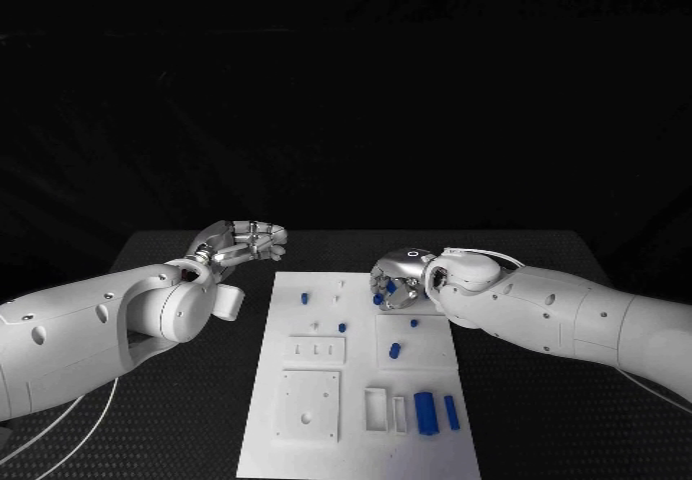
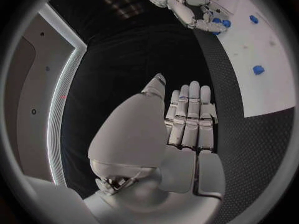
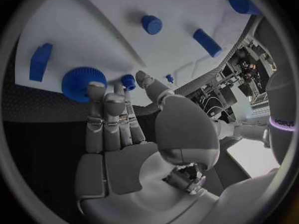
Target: Assemble the parts on the task board
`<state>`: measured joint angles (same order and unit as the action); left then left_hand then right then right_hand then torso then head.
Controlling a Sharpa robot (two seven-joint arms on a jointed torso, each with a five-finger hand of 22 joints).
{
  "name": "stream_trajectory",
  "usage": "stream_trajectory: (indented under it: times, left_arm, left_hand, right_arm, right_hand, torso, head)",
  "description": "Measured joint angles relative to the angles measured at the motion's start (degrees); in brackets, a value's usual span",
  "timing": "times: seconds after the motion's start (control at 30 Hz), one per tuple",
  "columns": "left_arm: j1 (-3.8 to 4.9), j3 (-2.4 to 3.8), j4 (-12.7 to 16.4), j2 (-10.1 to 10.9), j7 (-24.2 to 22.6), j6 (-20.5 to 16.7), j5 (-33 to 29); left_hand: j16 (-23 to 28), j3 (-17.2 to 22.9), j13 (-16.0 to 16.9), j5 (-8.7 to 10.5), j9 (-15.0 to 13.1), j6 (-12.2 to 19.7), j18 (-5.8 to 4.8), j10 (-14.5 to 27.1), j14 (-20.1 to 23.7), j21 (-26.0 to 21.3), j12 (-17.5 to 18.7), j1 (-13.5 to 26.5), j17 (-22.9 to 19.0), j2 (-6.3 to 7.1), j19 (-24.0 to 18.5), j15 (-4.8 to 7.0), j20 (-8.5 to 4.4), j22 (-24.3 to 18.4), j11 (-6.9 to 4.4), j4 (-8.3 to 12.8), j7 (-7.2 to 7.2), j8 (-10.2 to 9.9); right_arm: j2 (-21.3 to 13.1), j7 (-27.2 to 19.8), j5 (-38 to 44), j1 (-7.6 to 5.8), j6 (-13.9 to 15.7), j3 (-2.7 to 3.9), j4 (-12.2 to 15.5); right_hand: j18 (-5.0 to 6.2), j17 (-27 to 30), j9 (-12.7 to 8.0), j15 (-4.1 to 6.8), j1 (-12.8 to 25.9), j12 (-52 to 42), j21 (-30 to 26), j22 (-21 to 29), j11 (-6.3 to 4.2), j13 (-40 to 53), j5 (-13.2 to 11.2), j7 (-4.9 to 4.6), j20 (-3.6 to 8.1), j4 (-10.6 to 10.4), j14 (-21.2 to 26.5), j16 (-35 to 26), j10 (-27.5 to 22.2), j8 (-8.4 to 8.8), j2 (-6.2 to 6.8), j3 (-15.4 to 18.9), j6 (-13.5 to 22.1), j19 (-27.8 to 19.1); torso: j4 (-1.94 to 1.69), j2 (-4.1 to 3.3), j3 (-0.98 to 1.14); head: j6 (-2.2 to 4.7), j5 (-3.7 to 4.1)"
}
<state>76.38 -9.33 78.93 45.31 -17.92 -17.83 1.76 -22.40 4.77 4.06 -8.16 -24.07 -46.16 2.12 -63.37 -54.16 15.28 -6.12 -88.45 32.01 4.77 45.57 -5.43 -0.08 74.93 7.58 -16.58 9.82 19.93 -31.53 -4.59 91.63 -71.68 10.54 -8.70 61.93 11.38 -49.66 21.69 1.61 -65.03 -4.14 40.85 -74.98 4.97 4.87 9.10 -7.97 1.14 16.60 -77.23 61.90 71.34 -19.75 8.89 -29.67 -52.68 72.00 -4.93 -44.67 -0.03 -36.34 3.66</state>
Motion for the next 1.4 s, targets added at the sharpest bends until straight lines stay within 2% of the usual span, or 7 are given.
stream_trajectory:
  times: [0.33,0.53,0.87,1.0,1.07,1.17,1.4]
  left_arm:
    - [0.01,0.01,0.0,0.1,0.0,0.0,-0.1]
    - [0.01,0.01,0.1,0.2,0.1,0.1,-0.1]
    - [0.01,0.02,0.1,0.1,0.2,0.2,-0.1]
    - [0.01,0.02,0.1,0.1,0.2,0.3,-0.1]
    - [0.01,0.02,0.0,0.1,0.2,0.3,-0.1]
    - [0.01,0.02,0.0,0.1,0.3,0.4,-0.1]
    - [0.01,0.02,0.0,0.1,0.3,0.4,-0.1]
  left_hand:
    - [0.0,0.0,0.0,0.0,0.0,0.0,-0.01,0.0,0.0,0.0,0.2,0.0,0.0,0.0,0.0,0.0,0.0,0.0,0.0,0.0,0.0,0.0]
    - [0.0,0.0,0.0,0.0,0.1,0.0,-0.02,0.0,0.0,-0.2,0.2,0.0,0.0,0.0,0.0,0.0,0.0,0.0,0.0,0.0,0.0,0.0]
    - [0.2,-0.2,0.0,0.0,0.1,0.0,-0.04,0.0,0.0,-0.2,0.4,0.2,0.1,-0.2,0.0,0.0,0.0,0.0,0.0,-0.2,0.0,0.0]
    - [0.2,-0.2,0.0,0.0,0.1,0.0,-0.05,0.0,0.0,-0.2,0.4,0.2,0.1,-0.2,0.0,0.0,0.0,0.0,0.0,-0.2,0.0,-0.2]
    - [0.2,-0.2,0.0,0.0,0.1,0.0,-0.05,0.0,0.0,-0.2,0.4,0.2,0.1,-0.2,0.0,0.0,0.0,0.0,0.0,-0.2,0.0,-0.2]
    - [0.2,-0.2,0.0,0.0,0.2,0.0,-0.06,0.0,0.0,-0.2,0.4,0.2,0.1,-0.2,0.0,0.0,0.0,0.0,0.0,-0.2,0.0,-0.2]
    - [0.2,-0.2,0.0,0.0,0.2,0.0,-0.07,0.0,0.0,-0.2,0.4,0.2,0.1,-0.2,0.0,0.0,0.0,0.0,0.0,-0.2,0.0,-0.2]
  right_arm:
    - [0.5,0.2,0.7,-0.13,-0.1,0.0,-0.3]
    - [0.8,0.5,1.2,-0.15,0.1,0.02,-0.5]
    - [1.2,1.1,2.7,-0.07,1.0,-0.18,-0.6]
    - [1.2,1.3,3.5,-0.04,1.3,-0.24,-0.5]
    - [1.2,1.5,3.9,-0.01,1.6,-0.27,-0.3]
    - [1.1,1.9,4.6,0.1,2.3,-0.33,0.0]
    - [0.6,3.3,5.7,0.47,4.7,-0.59,1.3]
  right_hand:
    - [-0.01,0.7,0.1,0.11,0.2,-0.1,1.0,0.0,-0.28,0.5,-0.8,-0.04,0.1,-0.1,0.1,0.7,0.6,-0.07,-0.44,-1.1,-0.6,-0.5]
    - [-0.03,1.5,0.3,0.45,0.3,-0.1,2.4,0.0,-0.56,0.9,-2.2,-0.13,0.0,-0.3,0.4,1.3,1.5,-0.21,-0.78,-3.0,-1.1,-0.8]
    - [-0.01,2.8,1.3,1.13,0.3,-0.8,5.1,0.0,-1.49,2.5,-4.7,0.45,-0.09,-0.3,1.1,2.4,4.1,-1.04,-0.77,-6.4,-3.5,-0.9]
    - [0.0,3.2,1.8,1.27,0.3,-0.9,5.9,0.0,-1.97,3.2,-5.8,1.08,-0.09,-0.3,1.2,2.9,4.8,-1.67,-0.78,-8.3,-4.3,-0.9]
    - [0.0,3.4,2.1,1.88,0.3,-1.2,6.4,0.0,-2.29,3.6,-5.8,1.35,-0.1,-0.3,1.3,3.1,5.7,-2.14,-0.8,-9.7,-5.3,-0.9]
    - [-0.01,3.7,2.5,2.12,0.0,-2.0,6.8,0.0,-2.81,3.6,-6.1,1.74,-0.11,-0.5,1.2,3.3,7.0,-2.56,-0.6,-11.7,-6.3,-0.9]
    - [-0.01,3.8,3.2,2.5,-0.2,-2.2,7.4,0.0,-2.92,3.6,-6.3,2.09,-0.18,-0.4,1.2,3.8,7.1,-3.04,-0.39,-13.1,-6.9,-1.0]
  torso:
    - [-0.16,-0.31,0.05]
    - [-0.13,-0.45,0.08]
    - [-0.03,-0.6,0.1]
    - [-0.03,-0.62,0.09]
    - [-0.03,-0.63,0.1]
    - [-0.06,-0.63,0.09]
    - [-0.05,-0.67,0.09]
  head:
    - [0.1,-0.09]
    - [0.0,-0.15]
    - [-0.13,-0.2]
    - [-0.25,-0.21]
    - [-0.27,-0.21]
    - [-0.27,-0.18]
    - [0.09,-0.19]
